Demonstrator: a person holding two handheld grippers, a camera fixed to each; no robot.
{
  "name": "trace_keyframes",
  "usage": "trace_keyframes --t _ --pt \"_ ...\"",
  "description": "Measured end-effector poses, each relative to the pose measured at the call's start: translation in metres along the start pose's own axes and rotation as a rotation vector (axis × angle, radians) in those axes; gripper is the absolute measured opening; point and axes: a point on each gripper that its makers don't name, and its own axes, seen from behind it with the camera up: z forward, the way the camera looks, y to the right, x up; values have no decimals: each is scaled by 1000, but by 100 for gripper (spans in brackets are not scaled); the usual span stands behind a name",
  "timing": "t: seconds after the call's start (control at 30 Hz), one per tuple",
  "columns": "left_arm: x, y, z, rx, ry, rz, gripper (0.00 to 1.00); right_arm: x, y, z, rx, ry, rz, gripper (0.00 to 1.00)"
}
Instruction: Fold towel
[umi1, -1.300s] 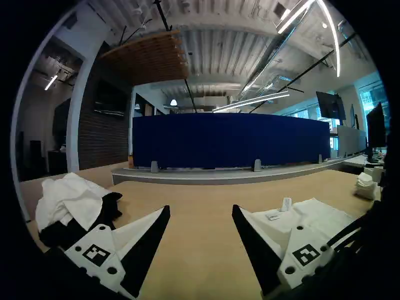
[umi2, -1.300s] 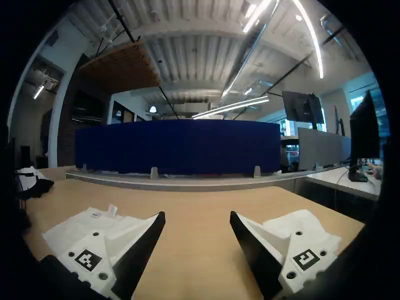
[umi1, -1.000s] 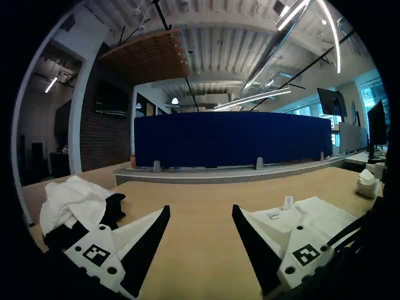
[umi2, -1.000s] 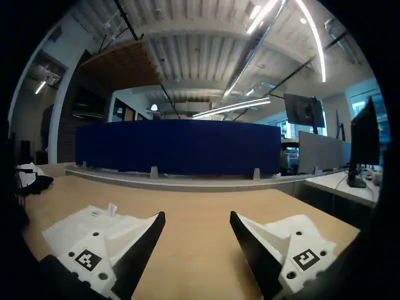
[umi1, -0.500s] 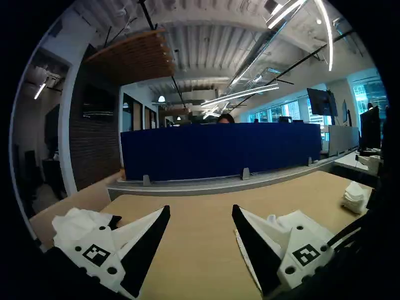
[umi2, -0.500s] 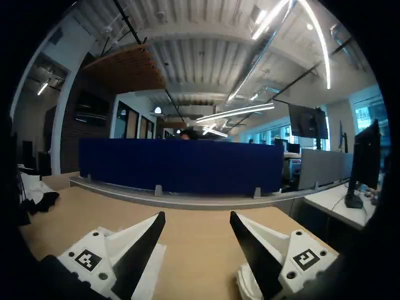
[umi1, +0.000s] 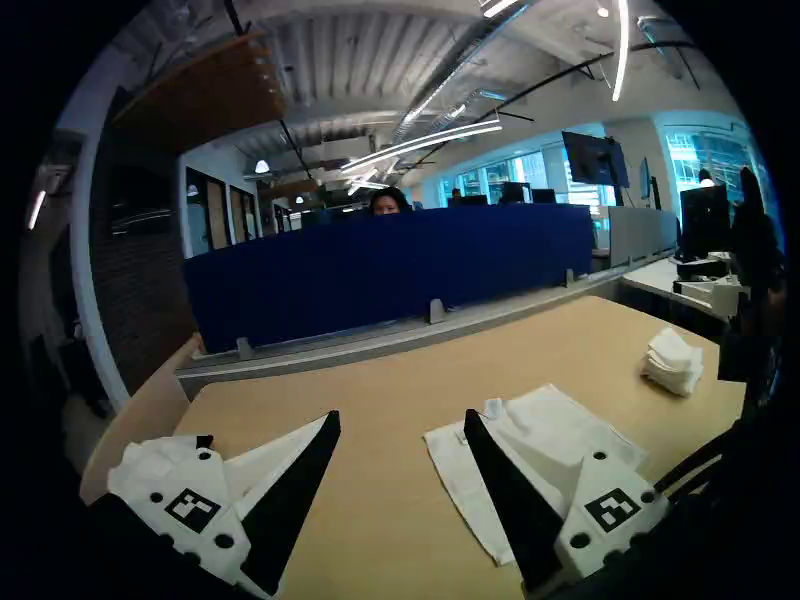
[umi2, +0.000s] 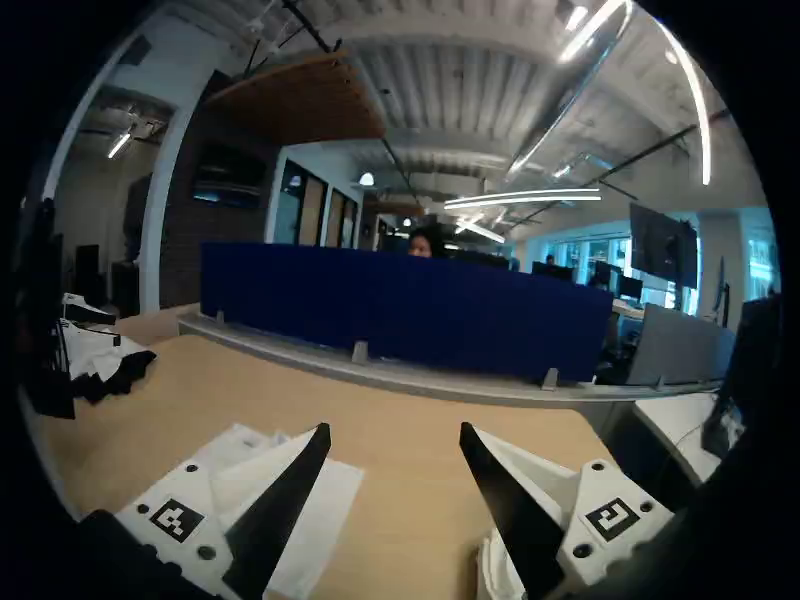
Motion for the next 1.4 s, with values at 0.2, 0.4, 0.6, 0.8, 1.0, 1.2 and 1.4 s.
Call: trace_keyframes --t 0.2,0.4,0.6,0.8,1.0,1.2,1.4 --pt "-11 24 -1 -91 -73 36 92 -11 -23 -2 93 -82 -45 100" --pt "-22 44 -5 -175 -137 40 92 -24 -39 -5 162 -158 -70 100" --pt "-32 55 -7 -218 -172 58 92 -38 -46 -6 196 -205 -86 100" --pt "-55 66 -10 -263 -223 93 92 -65 -57 -8 239 -266 -105 100" --pt "-85 76 -8 -284 -277 121 92 -97 -63 -9 260 -317 -104 100" --pt "-114 91 -3 -315 -326 138 92 -127 -70 -9 283 -364 -110 100" --pt "-143 103 2 -345 -371 149 92 -156 -77 -9 303 -406 -124 100"
